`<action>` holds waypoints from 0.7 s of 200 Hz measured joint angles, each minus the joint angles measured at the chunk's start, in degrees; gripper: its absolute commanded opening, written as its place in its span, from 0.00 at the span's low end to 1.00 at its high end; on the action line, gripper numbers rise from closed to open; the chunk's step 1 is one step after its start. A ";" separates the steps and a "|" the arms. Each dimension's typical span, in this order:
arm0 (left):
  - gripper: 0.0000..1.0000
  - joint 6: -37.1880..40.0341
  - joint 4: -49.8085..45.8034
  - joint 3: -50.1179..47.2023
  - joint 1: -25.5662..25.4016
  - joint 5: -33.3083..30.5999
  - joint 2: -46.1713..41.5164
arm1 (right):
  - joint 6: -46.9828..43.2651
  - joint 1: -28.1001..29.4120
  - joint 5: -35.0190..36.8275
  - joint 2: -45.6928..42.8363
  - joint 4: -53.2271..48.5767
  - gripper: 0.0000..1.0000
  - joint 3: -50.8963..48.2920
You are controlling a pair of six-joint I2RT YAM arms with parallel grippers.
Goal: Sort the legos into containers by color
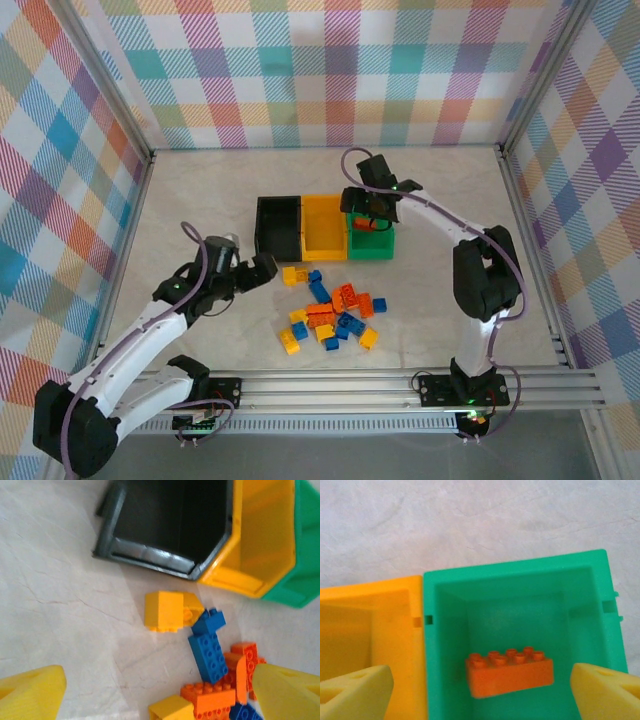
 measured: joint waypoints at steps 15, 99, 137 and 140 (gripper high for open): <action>0.91 0.81 -0.76 0.11 -3.69 -0.20 1.66 | 0.04 0.00 -0.46 -0.66 0.04 0.93 -0.20; 0.80 5.77 -6.80 4.59 -31.32 -7.72 16.72 | 0.46 0.00 -2.49 -13.92 3.23 0.93 -16.72; 0.72 5.77 -8.17 5.88 -35.60 -11.37 23.85 | 0.66 0.00 -2.47 -14.27 4.07 0.93 -19.41; 0.72 5.88 -8.24 6.01 -35.78 -11.58 24.26 | 0.66 0.00 -2.49 -14.36 4.09 0.93 -19.54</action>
